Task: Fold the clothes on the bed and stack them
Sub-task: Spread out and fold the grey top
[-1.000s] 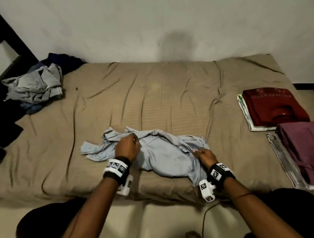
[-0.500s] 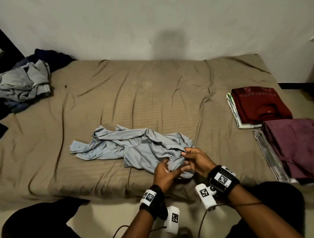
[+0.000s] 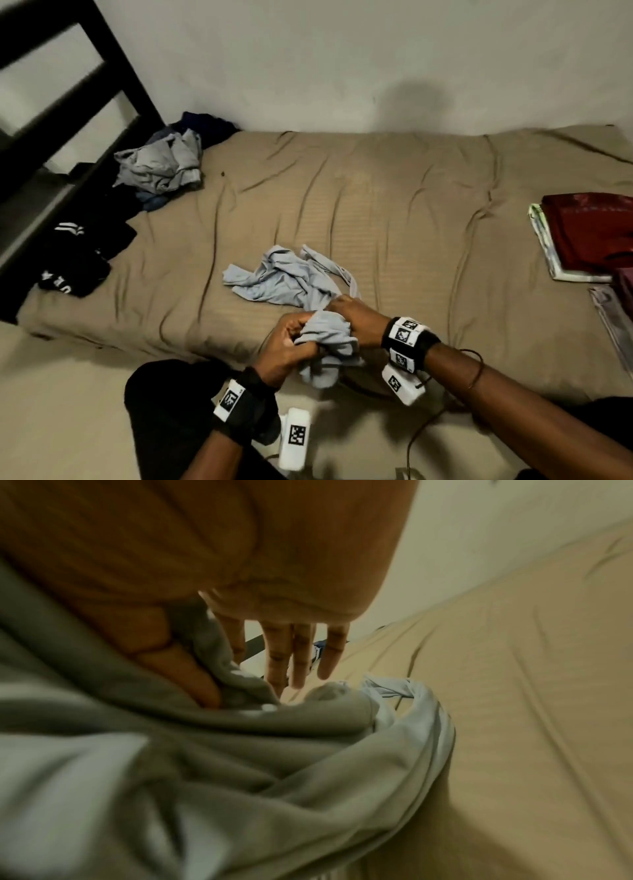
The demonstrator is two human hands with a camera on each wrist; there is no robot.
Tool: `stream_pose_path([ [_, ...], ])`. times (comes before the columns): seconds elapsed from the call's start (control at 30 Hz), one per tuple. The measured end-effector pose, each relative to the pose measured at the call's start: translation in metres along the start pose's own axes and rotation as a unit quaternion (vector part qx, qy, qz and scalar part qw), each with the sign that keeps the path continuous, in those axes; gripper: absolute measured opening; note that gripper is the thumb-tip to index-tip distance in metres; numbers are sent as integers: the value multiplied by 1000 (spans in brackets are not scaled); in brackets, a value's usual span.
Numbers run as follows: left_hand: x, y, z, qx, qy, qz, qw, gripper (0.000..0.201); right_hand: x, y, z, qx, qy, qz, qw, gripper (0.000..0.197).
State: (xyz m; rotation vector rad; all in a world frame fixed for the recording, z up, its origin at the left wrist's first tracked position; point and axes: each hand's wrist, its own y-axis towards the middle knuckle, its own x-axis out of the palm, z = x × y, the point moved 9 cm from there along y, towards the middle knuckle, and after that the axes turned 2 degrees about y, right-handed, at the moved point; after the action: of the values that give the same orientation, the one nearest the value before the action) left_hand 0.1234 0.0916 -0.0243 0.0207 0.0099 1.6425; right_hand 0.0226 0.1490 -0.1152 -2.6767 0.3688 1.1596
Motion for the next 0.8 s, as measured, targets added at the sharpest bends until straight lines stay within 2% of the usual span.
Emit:
stream_pose_path([
  [0.07,-21,-3,20,23,40,8,999,32,9,7,-15,-12,-17,-17,1000,32],
  [0.13,-45,-5,34,23,55,32,998,28,-7,5,-22,-8,45,22,999,13],
  [0.17,-61,-7,38,13,50,51,997,28,-20,4,-16,13,97,59,993,10],
  [0.27,-94,-4,68,-2,67,71,995,35,-84,-7,-9,55,167,172,969,17],
  [0.37,-110,19,112,-4,192,36,981,36,-160,-25,-27,34,163,239,957,18],
  [0.4,-114,30,130,5,270,29,963,32,-192,-33,-35,31,164,271,948,19],
  [0.43,-122,40,149,18,360,45,932,27,-220,-40,-40,28,165,303,938,25],
  [0.5,-139,59,194,55,512,130,847,26,-278,-55,-59,25,156,347,924,33],
  [0.53,-146,66,217,73,546,181,815,32,-301,-61,-69,19,143,356,923,31],
  [0.6,-153,76,261,111,568,263,772,31,-345,-73,-90,0,115,365,924,30],
  [0.67,-153,85,297,131,567,315,750,27,-386,-87,-115,-29,80,383,920,37],
  [0.8,-154,109,345,117,564,320,752,33,-443,-107,-153,-58,35,382,922,32],
])
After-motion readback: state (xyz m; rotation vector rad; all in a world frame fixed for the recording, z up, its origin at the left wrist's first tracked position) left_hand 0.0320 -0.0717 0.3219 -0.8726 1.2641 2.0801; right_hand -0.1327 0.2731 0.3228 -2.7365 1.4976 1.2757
